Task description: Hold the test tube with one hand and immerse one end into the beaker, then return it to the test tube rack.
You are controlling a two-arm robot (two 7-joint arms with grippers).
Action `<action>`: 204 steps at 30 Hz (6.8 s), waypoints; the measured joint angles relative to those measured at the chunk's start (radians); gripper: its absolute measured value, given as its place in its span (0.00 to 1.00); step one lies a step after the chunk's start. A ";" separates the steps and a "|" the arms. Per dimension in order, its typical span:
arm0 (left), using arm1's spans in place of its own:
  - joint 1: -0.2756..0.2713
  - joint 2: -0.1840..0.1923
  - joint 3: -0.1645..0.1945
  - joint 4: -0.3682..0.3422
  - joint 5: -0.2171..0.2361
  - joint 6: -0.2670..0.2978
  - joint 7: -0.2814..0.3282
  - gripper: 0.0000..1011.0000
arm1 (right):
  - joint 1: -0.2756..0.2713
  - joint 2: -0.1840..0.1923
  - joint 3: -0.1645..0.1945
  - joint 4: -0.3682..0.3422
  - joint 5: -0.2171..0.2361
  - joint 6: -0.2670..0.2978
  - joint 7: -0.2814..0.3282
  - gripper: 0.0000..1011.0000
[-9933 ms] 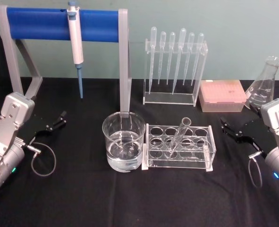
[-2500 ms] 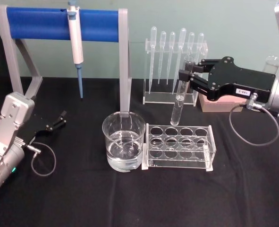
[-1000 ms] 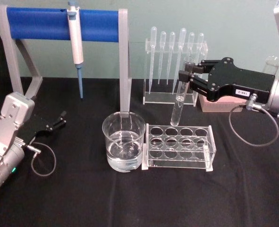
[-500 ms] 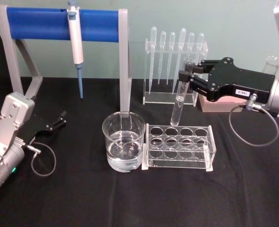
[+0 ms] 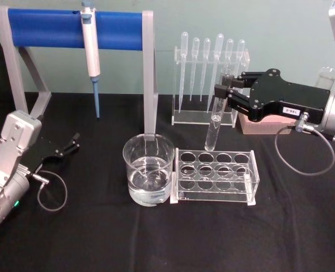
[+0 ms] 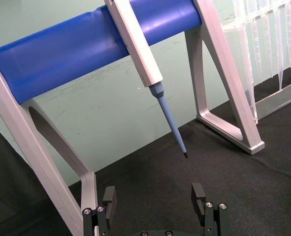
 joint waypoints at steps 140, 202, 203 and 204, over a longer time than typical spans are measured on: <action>0.000 0.000 0.000 0.000 0.000 0.000 0.000 0.99 | 0.160 -0.134 -0.163 0.013 0.031 0.044 -0.001 0.24; 0.000 0.000 0.000 0.000 0.000 0.000 0.000 0.99 | 0.040 -0.295 -0.201 0.266 -0.207 -0.173 -0.005 0.24; 0.000 0.000 0.000 0.000 0.000 0.000 0.000 0.99 | 0.039 -0.297 -0.200 0.268 -0.208 -0.172 -0.003 0.24; 0.000 0.000 0.000 0.000 0.000 0.000 0.000 0.99 | 0.039 -0.298 -0.200 0.271 -0.210 -0.171 -0.002 0.24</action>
